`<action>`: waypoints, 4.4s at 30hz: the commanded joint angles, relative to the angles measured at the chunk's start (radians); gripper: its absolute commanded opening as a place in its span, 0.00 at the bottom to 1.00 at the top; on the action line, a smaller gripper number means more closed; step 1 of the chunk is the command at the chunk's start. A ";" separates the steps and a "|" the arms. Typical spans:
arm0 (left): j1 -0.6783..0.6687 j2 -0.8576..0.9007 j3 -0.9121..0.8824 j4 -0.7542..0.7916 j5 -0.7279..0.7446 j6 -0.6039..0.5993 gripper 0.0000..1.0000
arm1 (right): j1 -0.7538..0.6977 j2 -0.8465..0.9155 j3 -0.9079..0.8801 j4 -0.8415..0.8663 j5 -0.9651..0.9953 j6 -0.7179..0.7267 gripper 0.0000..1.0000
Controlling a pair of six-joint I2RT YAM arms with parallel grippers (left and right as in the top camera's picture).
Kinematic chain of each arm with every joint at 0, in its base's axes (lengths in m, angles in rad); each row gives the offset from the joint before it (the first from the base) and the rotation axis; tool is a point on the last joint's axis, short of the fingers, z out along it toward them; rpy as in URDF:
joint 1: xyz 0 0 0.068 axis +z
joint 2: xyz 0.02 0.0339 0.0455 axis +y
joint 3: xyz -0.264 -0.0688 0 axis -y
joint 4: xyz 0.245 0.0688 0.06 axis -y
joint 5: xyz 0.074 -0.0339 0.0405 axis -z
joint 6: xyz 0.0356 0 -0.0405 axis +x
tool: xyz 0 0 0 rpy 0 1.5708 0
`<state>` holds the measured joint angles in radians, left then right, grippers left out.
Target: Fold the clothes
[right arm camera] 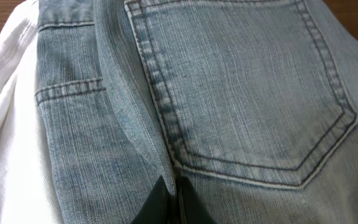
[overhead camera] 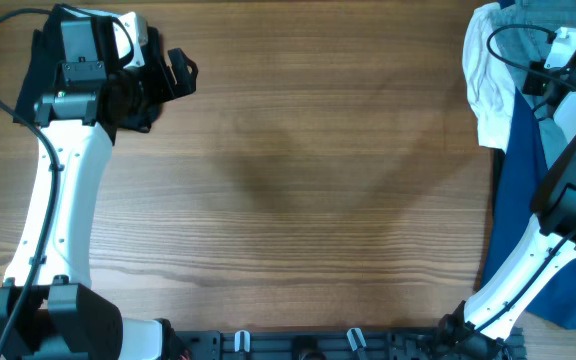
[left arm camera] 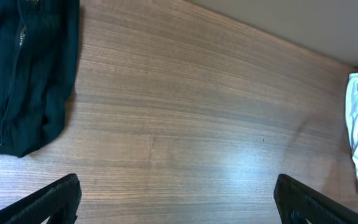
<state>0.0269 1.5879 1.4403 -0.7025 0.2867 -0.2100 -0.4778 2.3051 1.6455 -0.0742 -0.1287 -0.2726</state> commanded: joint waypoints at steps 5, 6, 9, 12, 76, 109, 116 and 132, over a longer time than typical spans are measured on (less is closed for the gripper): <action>-0.003 0.005 0.019 0.074 0.005 0.012 0.92 | -0.005 -0.326 0.016 -0.176 -0.227 0.011 0.04; -0.003 0.005 0.019 0.088 0.005 0.012 0.89 | 0.004 -0.368 0.016 -0.208 -0.256 0.011 0.04; 0.000 -0.020 0.019 0.121 0.005 0.012 0.83 | 0.072 -0.497 0.016 -0.336 -0.348 -0.002 0.04; 0.027 -0.066 0.019 0.124 0.005 0.012 0.85 | 0.211 -0.566 0.016 -0.468 -0.405 -0.011 0.04; -0.179 0.174 0.019 -0.071 -0.072 0.333 1.00 | 0.694 0.223 0.068 0.085 -0.010 0.272 0.56; -0.075 0.550 0.019 0.039 -0.168 0.130 0.04 | 0.676 -0.228 0.566 -1.116 -0.153 0.276 0.64; 0.183 0.251 0.024 -0.382 -0.332 -0.120 0.08 | 0.676 -0.225 0.529 -1.141 -0.104 0.351 0.64; 0.108 0.210 0.023 -0.476 -0.277 -0.116 1.00 | 0.697 0.167 0.391 -0.394 -0.006 0.270 0.61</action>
<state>0.1410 1.8153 1.4654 -1.1767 0.0013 -0.3138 0.2028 2.4104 2.0384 -0.5114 -0.1356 0.0135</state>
